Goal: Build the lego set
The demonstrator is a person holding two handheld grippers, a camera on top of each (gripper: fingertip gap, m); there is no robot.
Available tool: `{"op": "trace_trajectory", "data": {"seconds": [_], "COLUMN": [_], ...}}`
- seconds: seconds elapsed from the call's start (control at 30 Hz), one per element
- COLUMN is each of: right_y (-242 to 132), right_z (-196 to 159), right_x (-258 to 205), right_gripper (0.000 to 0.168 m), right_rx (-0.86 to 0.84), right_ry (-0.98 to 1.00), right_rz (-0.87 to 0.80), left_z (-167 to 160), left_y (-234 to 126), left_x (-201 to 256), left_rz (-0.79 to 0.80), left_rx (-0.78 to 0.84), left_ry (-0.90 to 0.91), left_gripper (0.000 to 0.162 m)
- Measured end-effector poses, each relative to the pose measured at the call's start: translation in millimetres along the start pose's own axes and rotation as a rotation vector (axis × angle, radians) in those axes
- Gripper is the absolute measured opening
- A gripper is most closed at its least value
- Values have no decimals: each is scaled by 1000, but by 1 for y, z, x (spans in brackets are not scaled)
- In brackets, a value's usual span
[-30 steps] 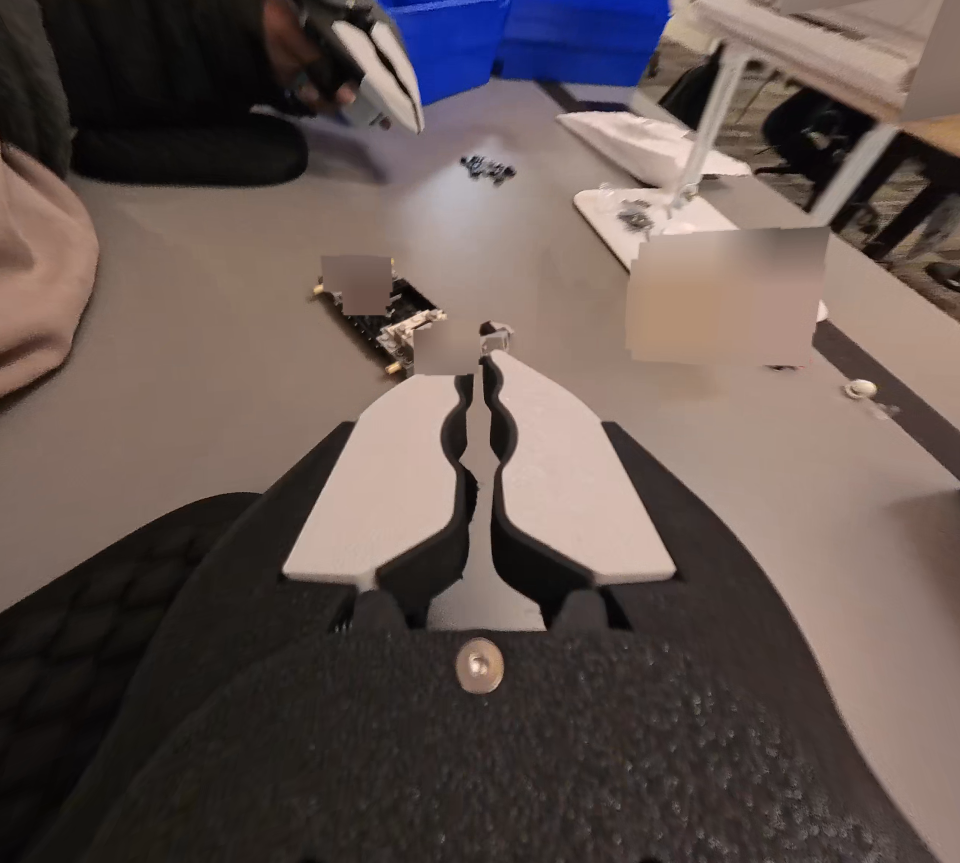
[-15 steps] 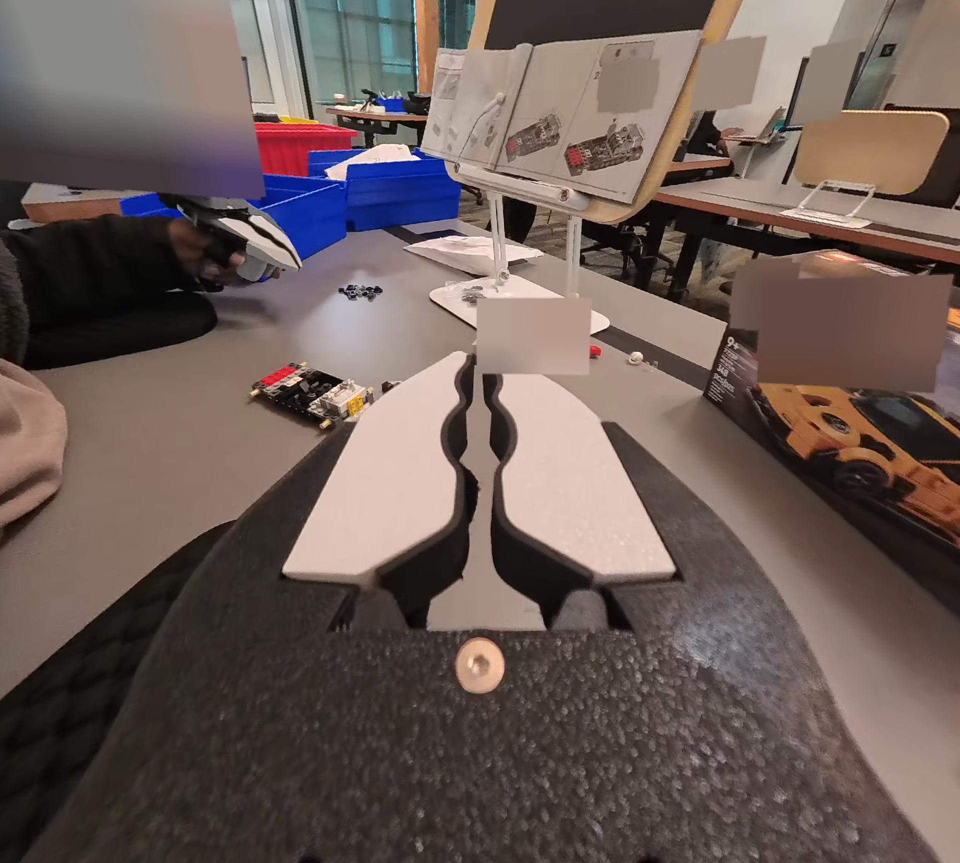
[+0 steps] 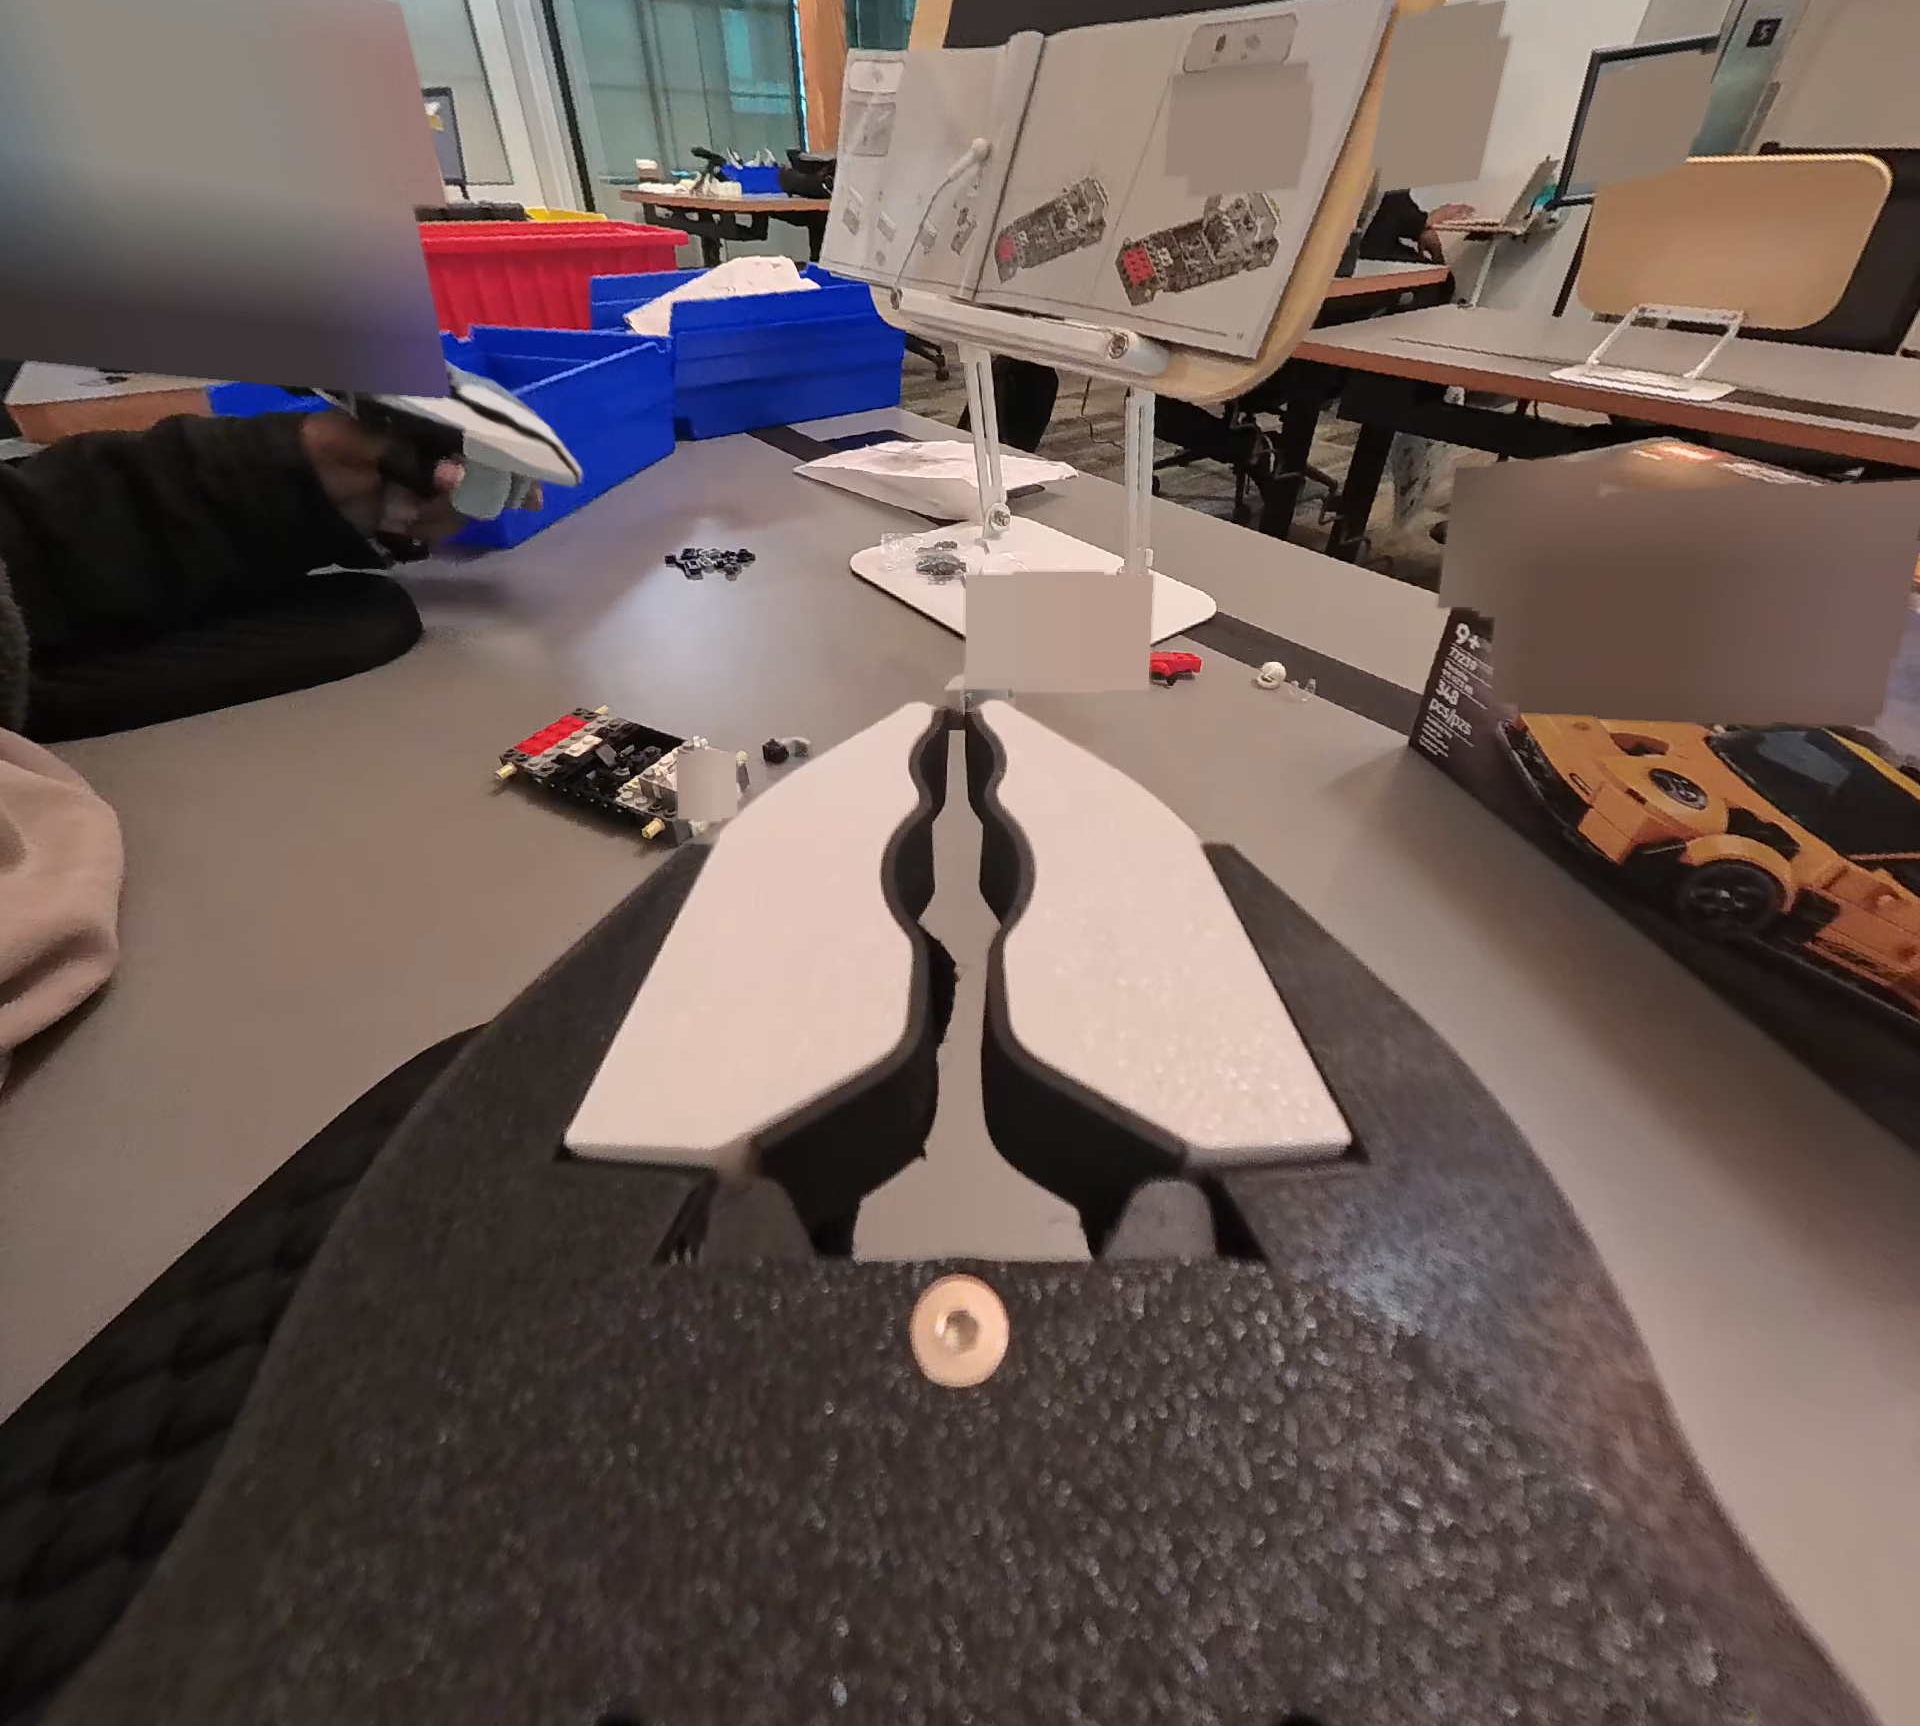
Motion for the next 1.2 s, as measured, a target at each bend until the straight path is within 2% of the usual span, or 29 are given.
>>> {"op": "trace_trajectory", "data": {"seconds": [0.13,0.43,0.67,1.17,1.2], "right_y": [1,23,55,127,130], "right_z": [-4,-24,-47,-79,-79], "right_x": [-2,-8,-19,-35,-36], "right_gripper": [2,3,3,3,8], "right_rx": [-43,-203,-391,-670,-680], "right_ry": [1,-61,-150,-243,-251], "right_rz": [-36,-145,-168,-39,-40], "left_z": [2,-13,-25,-27,-26], "left_y": [-15,-22,-13,8,8], "left_x": [-8,-5,6,25,26], "left_rz": [127,322,313,272,272], "left_rx": [42,-142,-247,-304,-304], "left_ry": [-19,1,47,263,272], "left_gripper": [0,0,0,5,5]}}
Point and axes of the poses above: each gripper's, where its closed fingertips meet, y out along the fingers, z out of its top, x = y × z across the jaws, the point moved 10 cm from there along -y, back along the fingers, and after that the axes turned 14 degrees about y, right-handed, at the moved point
